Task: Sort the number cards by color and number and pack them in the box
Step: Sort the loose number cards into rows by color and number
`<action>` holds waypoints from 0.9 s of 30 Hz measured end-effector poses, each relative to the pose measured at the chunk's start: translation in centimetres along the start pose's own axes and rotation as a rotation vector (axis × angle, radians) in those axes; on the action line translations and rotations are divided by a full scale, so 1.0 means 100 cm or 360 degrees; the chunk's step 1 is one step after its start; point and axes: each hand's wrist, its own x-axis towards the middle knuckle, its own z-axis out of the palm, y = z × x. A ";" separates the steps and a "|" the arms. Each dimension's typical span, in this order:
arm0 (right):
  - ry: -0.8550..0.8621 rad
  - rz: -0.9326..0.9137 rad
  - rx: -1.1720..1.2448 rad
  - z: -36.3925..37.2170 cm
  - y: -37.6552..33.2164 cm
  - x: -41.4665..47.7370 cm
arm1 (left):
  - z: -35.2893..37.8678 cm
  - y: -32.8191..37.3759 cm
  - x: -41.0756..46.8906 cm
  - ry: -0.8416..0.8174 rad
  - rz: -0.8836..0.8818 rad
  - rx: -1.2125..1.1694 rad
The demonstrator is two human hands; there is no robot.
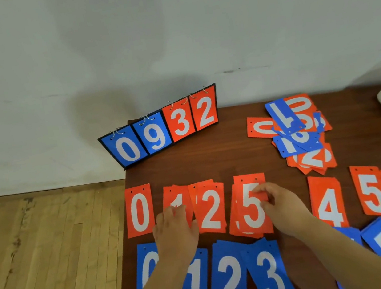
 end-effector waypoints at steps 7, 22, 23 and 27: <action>0.0166 0.0092 -0.0070 -0.077 0.076 -0.003 | 0.019 0.072 -0.017 -0.0023 0.0221 -0.0043; 0.0186 0.0020 -0.0635 -0.221 0.252 0.032 | 0.092 0.261 -0.077 -0.0057 0.0092 0.0060; 0.0177 0.0045 -0.0670 -0.224 0.253 0.032 | 0.093 0.269 -0.080 -0.0055 0.0061 0.0049; 0.0157 0.0062 -0.0596 -0.231 0.252 0.037 | 0.087 0.288 -0.079 -0.0033 0.0003 0.0050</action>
